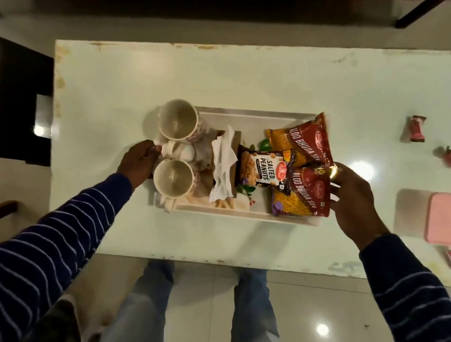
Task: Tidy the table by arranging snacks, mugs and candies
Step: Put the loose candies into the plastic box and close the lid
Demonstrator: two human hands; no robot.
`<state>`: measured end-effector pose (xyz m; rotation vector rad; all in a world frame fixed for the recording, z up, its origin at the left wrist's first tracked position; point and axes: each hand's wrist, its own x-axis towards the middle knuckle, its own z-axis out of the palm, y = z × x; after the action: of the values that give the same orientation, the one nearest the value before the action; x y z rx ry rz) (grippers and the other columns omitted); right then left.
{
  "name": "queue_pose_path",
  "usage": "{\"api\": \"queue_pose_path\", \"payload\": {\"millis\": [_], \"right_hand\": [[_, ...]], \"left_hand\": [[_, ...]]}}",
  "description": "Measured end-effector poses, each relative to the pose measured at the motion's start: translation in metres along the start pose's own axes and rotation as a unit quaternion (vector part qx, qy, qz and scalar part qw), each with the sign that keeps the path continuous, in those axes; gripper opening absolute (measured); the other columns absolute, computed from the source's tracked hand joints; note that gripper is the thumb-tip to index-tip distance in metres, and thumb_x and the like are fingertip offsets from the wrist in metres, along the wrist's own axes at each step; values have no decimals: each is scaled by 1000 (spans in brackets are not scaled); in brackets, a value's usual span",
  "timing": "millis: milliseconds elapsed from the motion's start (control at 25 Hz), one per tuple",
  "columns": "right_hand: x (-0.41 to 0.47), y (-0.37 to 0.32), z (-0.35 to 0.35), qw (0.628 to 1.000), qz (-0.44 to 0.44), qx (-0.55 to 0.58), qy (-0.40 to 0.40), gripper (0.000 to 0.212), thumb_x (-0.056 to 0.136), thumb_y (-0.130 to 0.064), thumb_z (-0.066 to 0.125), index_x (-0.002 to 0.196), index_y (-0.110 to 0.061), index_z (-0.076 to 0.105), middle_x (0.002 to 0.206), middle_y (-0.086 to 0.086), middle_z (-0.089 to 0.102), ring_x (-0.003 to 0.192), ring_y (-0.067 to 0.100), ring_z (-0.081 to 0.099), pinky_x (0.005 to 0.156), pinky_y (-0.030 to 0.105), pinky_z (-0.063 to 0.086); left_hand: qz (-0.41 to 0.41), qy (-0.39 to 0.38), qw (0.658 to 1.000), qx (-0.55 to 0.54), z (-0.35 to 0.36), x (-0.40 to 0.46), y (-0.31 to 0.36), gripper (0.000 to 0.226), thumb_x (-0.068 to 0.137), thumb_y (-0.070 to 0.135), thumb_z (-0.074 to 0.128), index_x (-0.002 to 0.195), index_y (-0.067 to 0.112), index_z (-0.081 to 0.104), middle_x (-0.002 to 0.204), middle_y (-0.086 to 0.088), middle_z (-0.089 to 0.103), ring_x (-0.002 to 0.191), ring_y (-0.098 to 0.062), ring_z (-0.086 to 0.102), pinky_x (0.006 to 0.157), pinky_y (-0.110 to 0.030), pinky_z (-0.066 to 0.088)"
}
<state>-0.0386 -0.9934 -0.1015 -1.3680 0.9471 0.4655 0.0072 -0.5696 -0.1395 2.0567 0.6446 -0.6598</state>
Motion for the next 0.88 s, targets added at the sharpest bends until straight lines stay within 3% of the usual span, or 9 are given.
{"api": "queue_pose_path", "payload": {"millis": [120, 280, 400, 600, 680, 760, 880], "right_hand": [[3, 7, 2, 1000, 2, -2, 3, 29, 101, -20, 45, 117, -9, 66, 111, 11, 70, 98, 23, 66, 80, 40, 56], [10, 6, 1, 1000, -7, -13, 5, 29, 102, -23, 45, 117, -10, 66, 111, 10, 71, 97, 22, 67, 81, 40, 56], [15, 5, 0, 999, -18, -29, -3, 28, 101, -25, 45, 112, -13, 68, 103, 5, 71, 95, 21, 67, 80, 39, 54], [21, 5, -1, 998, -30, -47, -11, 30, 102, -25, 44, 117, -12, 66, 103, 4, 70, 95, 22, 66, 84, 41, 52], [22, 4, -1, 998, -32, -53, -7, 30, 102, -27, 44, 115, -14, 67, 102, 1, 71, 96, 21, 66, 87, 41, 52], [21, 2, 1, 998, -32, -58, -8, 26, 101, -30, 45, 106, -19, 69, 94, -4, 72, 93, 19, 67, 88, 41, 52], [23, -2, 1, 997, -44, -63, -17, 23, 99, -31, 49, 97, -23, 70, 83, -10, 74, 83, 13, 70, 79, 35, 54]], "left_hand": [[5, 7, 1000, 10, 2, 0, -2, 29, 102, 22, 48, 74, 14, 47, 72, -5, 45, 61, -16, 45, 42, -14, 42], [11, 11, 1000, 4, 5, 1, -5, 33, 101, 23, 49, 70, 17, 46, 70, -3, 45, 62, -16, 45, 45, -21, 43], [9, 19, 1000, -14, 9, 4, -7, 27, 101, 24, 49, 79, 9, 54, 75, -7, 50, 67, -17, 49, 51, -25, 45], [19, 30, 999, -26, 11, 5, -9, 26, 100, 25, 50, 82, 6, 54, 76, -7, 51, 70, -17, 48, 52, -23, 45], [25, 39, 999, -17, 13, 3, -10, 27, 100, 26, 49, 77, 13, 54, 74, -3, 52, 69, -16, 46, 57, -25, 42], [27, 51, 998, -14, 15, 0, -9, 32, 100, 27, 49, 68, 26, 52, 68, 4, 52, 65, -12, 46, 54, -18, 41], [19, 44, 998, -31, 16, 0, -4, 31, 100, 28, 49, 69, 22, 51, 70, 1, 52, 68, -15, 47, 54, -18, 42]]}}
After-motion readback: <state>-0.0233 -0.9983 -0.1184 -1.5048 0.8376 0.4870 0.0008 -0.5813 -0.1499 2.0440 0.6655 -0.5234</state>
